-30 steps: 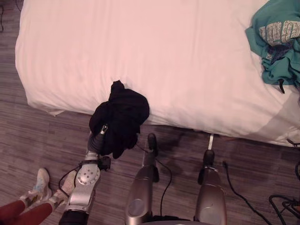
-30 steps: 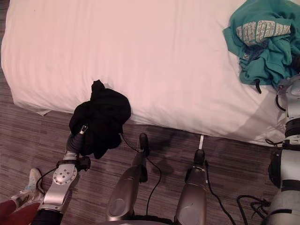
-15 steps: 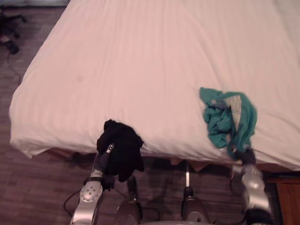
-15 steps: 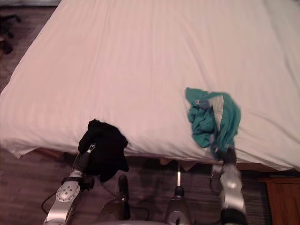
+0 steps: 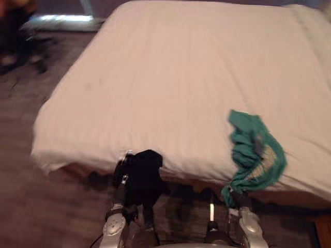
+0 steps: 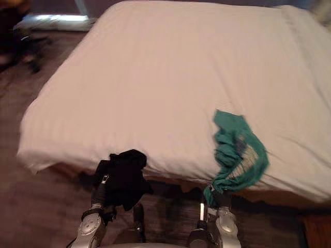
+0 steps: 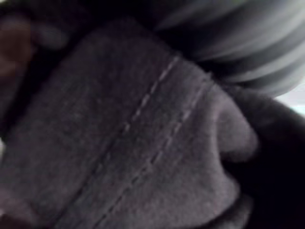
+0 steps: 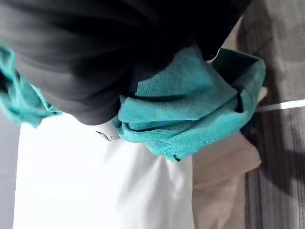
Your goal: Tidy the bed and pick cloth on bed and put in laundry
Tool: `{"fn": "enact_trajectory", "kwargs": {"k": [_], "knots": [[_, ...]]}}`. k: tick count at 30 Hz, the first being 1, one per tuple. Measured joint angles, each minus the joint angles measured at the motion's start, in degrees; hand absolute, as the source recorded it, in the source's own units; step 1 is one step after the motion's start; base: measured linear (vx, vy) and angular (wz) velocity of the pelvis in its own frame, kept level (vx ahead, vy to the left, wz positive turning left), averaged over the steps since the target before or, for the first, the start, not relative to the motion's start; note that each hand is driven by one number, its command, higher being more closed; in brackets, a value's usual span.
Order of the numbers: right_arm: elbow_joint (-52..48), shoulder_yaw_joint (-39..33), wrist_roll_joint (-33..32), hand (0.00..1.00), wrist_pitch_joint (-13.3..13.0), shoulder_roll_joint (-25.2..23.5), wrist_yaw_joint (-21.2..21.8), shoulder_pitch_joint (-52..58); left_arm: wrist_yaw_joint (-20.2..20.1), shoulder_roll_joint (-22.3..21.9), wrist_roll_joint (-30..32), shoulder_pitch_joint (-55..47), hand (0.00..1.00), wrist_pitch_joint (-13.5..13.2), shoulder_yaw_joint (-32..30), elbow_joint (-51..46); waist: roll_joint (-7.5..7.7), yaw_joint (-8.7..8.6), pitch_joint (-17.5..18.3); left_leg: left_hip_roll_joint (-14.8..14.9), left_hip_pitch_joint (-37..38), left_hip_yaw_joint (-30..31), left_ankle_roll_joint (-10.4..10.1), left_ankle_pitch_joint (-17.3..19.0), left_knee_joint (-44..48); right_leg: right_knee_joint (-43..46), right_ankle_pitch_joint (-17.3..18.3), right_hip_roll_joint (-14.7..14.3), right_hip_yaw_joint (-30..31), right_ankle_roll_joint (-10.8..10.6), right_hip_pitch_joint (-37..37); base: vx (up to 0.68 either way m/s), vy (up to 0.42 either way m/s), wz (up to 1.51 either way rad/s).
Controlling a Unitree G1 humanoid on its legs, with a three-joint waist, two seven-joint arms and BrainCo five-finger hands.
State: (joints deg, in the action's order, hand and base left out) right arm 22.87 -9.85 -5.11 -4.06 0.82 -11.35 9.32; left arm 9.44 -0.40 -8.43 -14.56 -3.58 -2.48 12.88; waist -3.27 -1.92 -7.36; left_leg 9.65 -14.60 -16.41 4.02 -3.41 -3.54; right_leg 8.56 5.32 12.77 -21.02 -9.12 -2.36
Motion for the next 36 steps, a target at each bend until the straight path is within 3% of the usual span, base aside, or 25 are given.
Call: {"fn": "enact_trajectory", "kwargs": {"k": [2,3,4,6,7,8,9,10,12,13,15,16,17,18,19,20,21,22,23,24,26,27,28,29,36], "knots": [[-0.13,-1.74,0.02,1.00,0.04,1.50,-1.71,-1.48,0.76,-0.50,0.01,0.42,1.00,0.02,-0.20,1.03,-0.82,1.42,-0.55,0.90,-0.15,-12.22,1.34,0.55,7.14,1.54,1.05,1.89,-5.41,-0.95,2.63,0.08,0.039,1.55],[-0.41,-2.27,0.02,1.00,0.11,3.09,-2.46,-1.59,0.82,-1.02,0.02,-0.42,1.00,-0.02,-0.16,0.79,-2.37,1.39,-0.44,1.39,1.46,-15.38,2.87,-1.24,8.27,3.39,1.76,2.02,-7.45,-1.14,4.19,0.10,0.073,1.60],[-0.42,-3.49,0.05,1.00,0.20,4.23,-3.66,-1.04,0.99,-0.89,0.02,-2.03,1.00,-0.08,-0.17,0.62,-2.38,1.67,-0.37,-0.51,2.63,-14.15,3.96,-4.97,7.43,6.66,3.91,4.05,-11.14,-1.42,6.55,0.08,0.062,1.62],[-0.73,-4.91,0.24,1.00,0.20,4.08,-4.97,-0.15,1.67,-0.48,0.01,-2.83,1.00,-0.21,-0.43,-0.39,-1.68,1.85,0.39,-2.56,2.29,-14.83,5.04,-1.90,5.59,6.13,5.48,5.11,-16.77,-1.48,9.68,0.03,0.028,1.67],[-1.92,-6.58,0.47,1.00,0.21,3.34,-5.97,1.00,1.95,0.15,0.00,-1.69,1.00,-0.19,-0.57,-0.24,-0.53,0.86,0.17,-2.28,0.77,-20.76,6.73,4.15,9.13,2.07,4.15,4.91,-23.00,-3.44,12.61,0.02,0.064,2.34],[-2.07,-8.46,0.69,1.00,0.39,3.09,-6.98,2.34,1.91,-0.54,0.01,-0.12,1.00,-0.33,-0.62,-0.09,0.20,0.69,-0.25,-0.11,0.13,-28.87,7.14,7.23,12.86,1.08,3.30,4.81,-29.18,-3.64,14.43,0.03,0.086,2.32],[-2.20,-8.86,0.69,1.00,0.55,3.18,-7.48,2.55,1.95,-0.68,0.01,-0.10,1.00,-0.42,-0.60,-0.07,-0.81,0.44,0.06,0.92,-0.02,-31.19,7.30,7.10,13.51,1.84,3.30,4.50,-30.88,-3.65,14.91,0.06,0.098,1.93],[-2.39,-9.38,0.68,1.00,0.75,3.14,-7.82,3.03,1.94,-0.66,0.02,-0.09,1.00,-0.39,-0.71,0.19,-0.76,-0.46,-0.07,1.61,-0.93,-32.26,7.50,6.94,14.74,3.46,3.31,4.35,-34.07,-3.64,15.96,0.09,0.089,1.42],[-4.40,-9.36,0.71,1.00,1.28,3.00,-7.89,4.63,1.93,-0.91,0.07,0.02,1.00,-0.35,-0.75,0.19,-0.40,-0.09,-0.23,1.04,-2.99,-29.38,7.05,6.64,16.41,8.78,3.29,5.74,-37.68,-3.61,16.60,0.09,0.098,1.41],[-6.17,-9.31,0.97,1.00,1.67,2.32,-7.53,4.52,1.93,-0.96,0.10,0.09,1.00,-0.09,-0.83,0.19,0.02,0.06,-0.47,-0.57,-4.07,-26.17,7.04,6.64,16.59,16.54,3.10,8.73,-38.86,-3.04,16.21,0.08,0.134,1.43],[-7.64,-8.27,1.27,1.00,1.67,1.97,-7.15,3.64,1.97,-0.96,0.09,0.30,1.00,0.39,-0.93,0.21,0.52,0.35,-0.81,-2.98,-3.68,-23.02,7.00,6.69,15.36,28.21,0.83,13.47,-36.59,5.49,14.42,0.12,0.128,1.61],[-7.66,-6.81,1.24,1.00,1.62,1.69,-6.87,2.60,2.44,-0.91,0.13,0.76,1.00,0.42,-1.54,0.18,0.67,0.00,-1.05,-5.26,-3.58,-20.12,6.80,6.57,13.06,34.91,3.22,13.31,-29.54,12.53,10.58,0.13,0.096,1.89],[-8.25,-5.38,1.23,1.00,1.48,1.90,-6.37,1.41,3.66,-0.88,0.14,1.66,1.00,0.50,-1.54,0.21,0.08,-0.50,-1.56,-8.01,-3.17,-16.61,6.13,6.63,8.74,36.88,6.83,8.66,-20.69,11.74,5.70,0.09,0.094,2.16],[-8.78,-4.77,1.13,1.00,1.11,1.88,-5.71,0.82,4.32,-0.82,0.13,3.10,1.00,0.49,-1.51,1.09,-0.19,-1.86,-1.93,-9.17,-2.50,-16.59,3.86,10.35,6.46,35.49,9.02,4.05,-13.97,10.93,2.37,0.04,0.114,2.30],[-8.90,-4.14,1.09,1.00,0.59,0.33,-4.68,0.34,4.68,0.37,0.10,4.73,1.00,0.54,-1.73,2.05,1.71,-3.52,-2.47,-10.08,-3.59,-18.26,-0.47,16.34,11.12,33.72,11.40,1.69,-8.02,11.13,-1.15,0.03,0.053,2.09],[-10.03,-2.94,1.00,1.00,0.23,-1.43,-3.94,0.06,4.69,2.53,0.12,5.44,1.00,0.22,-2.29,1.16,5.63,-2.84,-3.57,-7.45,-6.27,-15.60,7.63,17.26,30.91,33.28,14.66,2.92,-1.76,9.68,-4.29,0.08,-0.017,1.82],[-10.66,-3.02,0.68,1.00,-0.61,-2.86,-3.22,0.30,4.90,2.70,0.11,4.72,1.00,-0.05,-2.00,2.30,4.69,-1.85,-5.21,-4.69,-1.72,-8.39,3.27,14.80,30.79,28.93,17.95,0.51,3.41,5.96,-4.67,0.08,-0.026,1.48],[-10.72,-3.14,0.49,1.00,-0.36,-2.67,-3.29,0.61,4.89,2.24,0.10,5.54,1.00,0.71,-1.59,3.70,5.24,-2.10,-5.63,-6.50,0.34,-6.46,2.63,14.35,27.99,24.81,18.35,-0.99,8.81,5.55,-5.05,0.07,-0.008,1.30],[-10.54,-3.11,0.45,1.00,0.25,-2.62,-3.37,1.33,4.71,1.92,0.10,5.44,1.00,0.80,-1.14,3.63,5.18,-1.84,-5.57,-8.40,1.71,-5.23,2.01,13.00,25.09,21.25,17.60,-2.22,12.19,3.80,-6.11,0.08,0.055,1.46],[-10.44,-2.95,0.42,1.00,0.16,-2.95,-3.40,2.34,4.57,1.67,0.11,2.71,1.00,0.72,0.60,3.48,3.83,-1.94,-4.80,-10.06,4.01,-2.55,1.31,10.83,19.36,15.43,13.18,-4.84,16.12,2.34,-5.97,0.08,0.023,1.06],[-10.27,-2.78,0.41,1.00,0.16,-3.05,-3.41,3.15,4.45,1.67,0.13,0.86,1.00,0.57,1.92,3.40,3.34,-1.69,-3.50,-10.70,5.41,-2.07,0.37,9.74,16.11,11.04,8.91,-5.92,18.13,3.60,-5.61,0.14,0.011,0.77],[-10.03,-2.58,0.40,1.00,0.23,-3.02,-3.41,3.00,4.46,1.57,0.13,0.69,1.00,0.66,2.41,3.54,3.17,-1.16,-3.62,-11.10,5.35,-1.47,1.90,8.30,15.90,9.26,5.50,-5.87,17.53,4.37,-4.30,0.21,-0.025,0.48],[-9.97,-2.54,0.28,1.00,0.31,-3.15,-3.44,3.00,4.45,1.51,0.12,0.63,1.00,0.74,2.50,3.51,3.05,-0.66,-3.59,-11.03,5.35,-1.17,2.16,7.98,16.18,8.49,4.83,-6.02,17.04,4.65,-3.65,0.17,-0.028,0.26],[-7.40,-0.91,-1.32,1.00,0.32,-3.83,-2.34,6.19,1.88,-0.08,-0.04,0.58,1.00,0.57,5.24,5.72,1.80,1.96,2.06,-9.78,12.33,1.46,-1.62,-2.74,-2.24,-4.80,-2.22,-10.60,14.71,6.88,2.04,0.03,-0.004,0.04],[-5.46,-0.94,-1.26,1.00,0.28,-3.76,-2.30,6.50,1.89,-0.08,0.00,0.59,1.00,0.57,5.19,6.61,1.92,1.96,2.12,-9.66,12.91,0.67,-1.66,-2.71,-2.22,-4.87,-2.17,-10.68,15.41,6.95,2.20,0.00,0.000,-0.05]]}}
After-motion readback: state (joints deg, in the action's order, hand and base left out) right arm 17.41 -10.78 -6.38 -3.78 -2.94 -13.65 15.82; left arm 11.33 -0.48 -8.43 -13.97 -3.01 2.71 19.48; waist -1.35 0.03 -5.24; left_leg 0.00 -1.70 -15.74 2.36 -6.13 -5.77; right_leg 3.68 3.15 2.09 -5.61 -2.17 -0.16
